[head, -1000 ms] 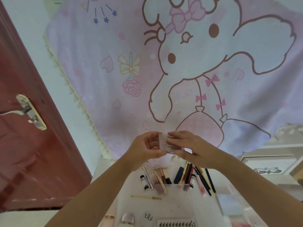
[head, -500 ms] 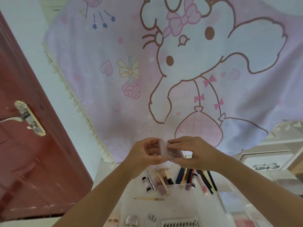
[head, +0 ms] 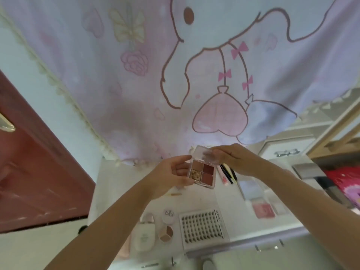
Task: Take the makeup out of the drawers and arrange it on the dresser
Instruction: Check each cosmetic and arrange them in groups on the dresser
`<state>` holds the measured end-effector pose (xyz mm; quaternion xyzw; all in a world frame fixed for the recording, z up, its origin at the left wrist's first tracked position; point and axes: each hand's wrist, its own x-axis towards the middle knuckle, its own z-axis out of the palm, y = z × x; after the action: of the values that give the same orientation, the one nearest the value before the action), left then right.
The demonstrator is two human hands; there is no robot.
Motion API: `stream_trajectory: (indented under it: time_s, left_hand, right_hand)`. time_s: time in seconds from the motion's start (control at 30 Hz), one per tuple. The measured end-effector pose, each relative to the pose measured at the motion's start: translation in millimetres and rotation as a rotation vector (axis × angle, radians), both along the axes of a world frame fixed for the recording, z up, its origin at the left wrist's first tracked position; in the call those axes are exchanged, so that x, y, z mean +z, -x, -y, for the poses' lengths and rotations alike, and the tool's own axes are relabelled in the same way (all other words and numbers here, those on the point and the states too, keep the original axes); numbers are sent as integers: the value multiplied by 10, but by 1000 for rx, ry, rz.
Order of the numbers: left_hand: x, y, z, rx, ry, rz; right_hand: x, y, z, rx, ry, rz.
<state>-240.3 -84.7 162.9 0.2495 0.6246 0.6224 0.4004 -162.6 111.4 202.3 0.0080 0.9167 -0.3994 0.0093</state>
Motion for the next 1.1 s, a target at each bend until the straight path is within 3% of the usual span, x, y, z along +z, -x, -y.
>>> stream_trajectory:
  time_s: [0.17, 0.33, 0.5, 0.83, 1.1]
  left_hand:
    - [-440, -433, -270, -11, 189, -53]
    - [-996, -964, -691, 93, 482, -195]
    - [-1405, -1277, -1180, 206, 735, -222]
    - [-1684, -1749, -1741, 437, 1044, -180]
    - [-1764, -1815, -1811, 415, 1213, -345]
  right_hand:
    - [-425, -210, -315, -104, -4, 192]
    - [-959, -300, -675, -53, 18, 337]
    - [-1512, -268, -1073, 27, 36, 437]
    - [-2064, -125, -1246, 403, -261, 385]
    - [-2159, -70, -1196, 422, -295, 365]
